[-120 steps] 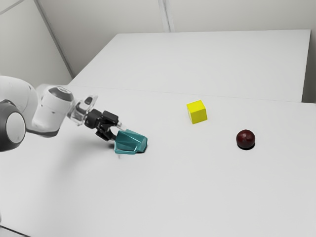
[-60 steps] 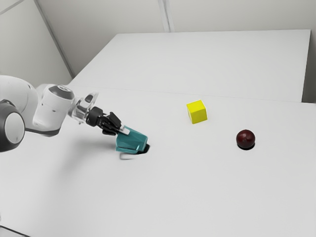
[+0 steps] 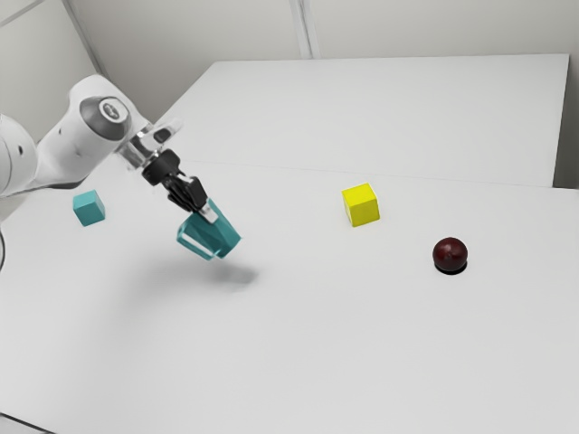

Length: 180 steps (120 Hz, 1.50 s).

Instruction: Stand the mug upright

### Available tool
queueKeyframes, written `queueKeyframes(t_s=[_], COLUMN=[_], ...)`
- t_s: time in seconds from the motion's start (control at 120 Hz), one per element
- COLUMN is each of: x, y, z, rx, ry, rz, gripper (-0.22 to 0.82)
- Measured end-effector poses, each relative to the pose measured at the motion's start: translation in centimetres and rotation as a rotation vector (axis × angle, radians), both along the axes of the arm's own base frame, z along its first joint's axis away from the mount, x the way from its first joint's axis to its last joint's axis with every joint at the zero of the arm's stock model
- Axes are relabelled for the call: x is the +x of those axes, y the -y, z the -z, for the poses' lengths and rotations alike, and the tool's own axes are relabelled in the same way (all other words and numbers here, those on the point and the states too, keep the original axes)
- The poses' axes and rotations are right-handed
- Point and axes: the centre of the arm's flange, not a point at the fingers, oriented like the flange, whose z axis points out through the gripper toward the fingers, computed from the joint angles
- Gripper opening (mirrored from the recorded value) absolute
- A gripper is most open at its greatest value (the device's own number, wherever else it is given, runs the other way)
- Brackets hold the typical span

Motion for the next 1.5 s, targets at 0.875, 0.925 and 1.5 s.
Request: queueKeyframes(t_s=[0.875,0.925,1.5], x=[2.5,2.5,2.8], y=[6.0,5.9,6.7], z=[5.8,6.3,-1.0], rx=[0.589,0.591,0.576], ry=[-0.008,-0.015,0.042], rz=[-0.005,-0.016,-0.114], gripper=[-0.18,-0.17,0.52])
